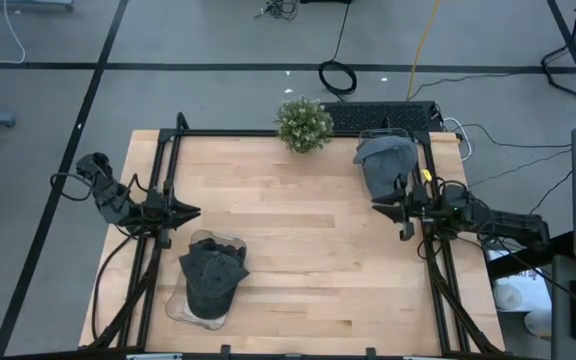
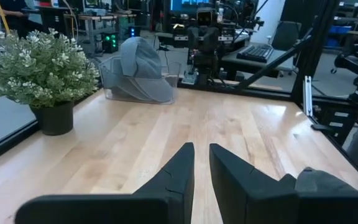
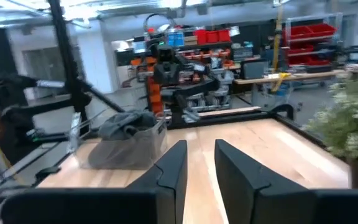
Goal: Pick & Place hat
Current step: Return to Home Position
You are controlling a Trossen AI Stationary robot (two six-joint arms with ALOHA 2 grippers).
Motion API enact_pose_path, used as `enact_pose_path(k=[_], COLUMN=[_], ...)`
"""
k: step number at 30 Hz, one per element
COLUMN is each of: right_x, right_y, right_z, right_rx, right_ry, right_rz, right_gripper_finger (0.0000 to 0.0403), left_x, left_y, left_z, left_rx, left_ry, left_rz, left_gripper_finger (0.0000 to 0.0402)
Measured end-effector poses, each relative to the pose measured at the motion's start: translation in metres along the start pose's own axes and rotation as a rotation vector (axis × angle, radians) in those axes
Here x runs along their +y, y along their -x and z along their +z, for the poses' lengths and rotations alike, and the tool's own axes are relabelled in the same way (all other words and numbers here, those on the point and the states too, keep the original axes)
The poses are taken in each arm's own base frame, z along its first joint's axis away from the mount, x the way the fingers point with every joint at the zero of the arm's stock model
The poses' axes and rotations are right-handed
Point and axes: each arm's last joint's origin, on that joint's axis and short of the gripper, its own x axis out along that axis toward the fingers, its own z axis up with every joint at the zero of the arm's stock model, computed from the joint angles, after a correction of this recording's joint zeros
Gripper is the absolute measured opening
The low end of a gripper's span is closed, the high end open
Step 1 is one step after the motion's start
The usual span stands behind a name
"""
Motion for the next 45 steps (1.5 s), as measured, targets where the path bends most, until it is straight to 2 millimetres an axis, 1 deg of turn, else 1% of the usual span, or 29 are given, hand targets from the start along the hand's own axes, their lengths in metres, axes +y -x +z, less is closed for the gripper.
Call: enact_pose_path(k=[4, 9, 13, 22, 27, 35, 45], right_x=[-0.001, -0.001, -0.001, -0.003, -0.002, -0.002, -0.002], right_y=[-0.001, -0.001, -0.001, -0.001, -0.001, -0.002, -0.002], right_z=[-0.011, -0.011, -0.011, -0.019, -0.018, -0.018, -0.017], right_rx=[0.016, 0.006, 0.003, 0.088, 0.066, 0.065, 0.055], right_ry=[0.005, -0.013, 0.013, 0.005, -0.004, 0.0, 0.002], right_rz=[0.005, 0.008, 0.008, -0.01, -0.003, -0.003, -0.002], right_gripper_finger=[0.0068, 0.0068, 0.0068, 0.0068, 0.0068, 0.0069, 0.0068], left_x=[0.0, 0.0, 0.0, 0.001, 0.001, 0.001, 0.001], left_y=[0.0, 0.0, 0.0, 0.0, 0.0, 0.0, 0.0], left_z=[-0.001, -0.002, -0.002, -0.003, -0.003, -0.003, -0.003], left_rx=[0.014, 0.016, 0.015, 0.02, 0.021, 0.025, 0.022], left_ry=[-0.009, -0.013, -0.013, -0.02, 0.003, 0.092, 0.06], left_rz=[-0.023, -0.014, -0.003, 0.008, 0.008, 0.01, 0.005], left_gripper_finger=[0.0058, 0.0058, 0.0058, 0.0058, 0.0058, 0.0058, 0.0058])
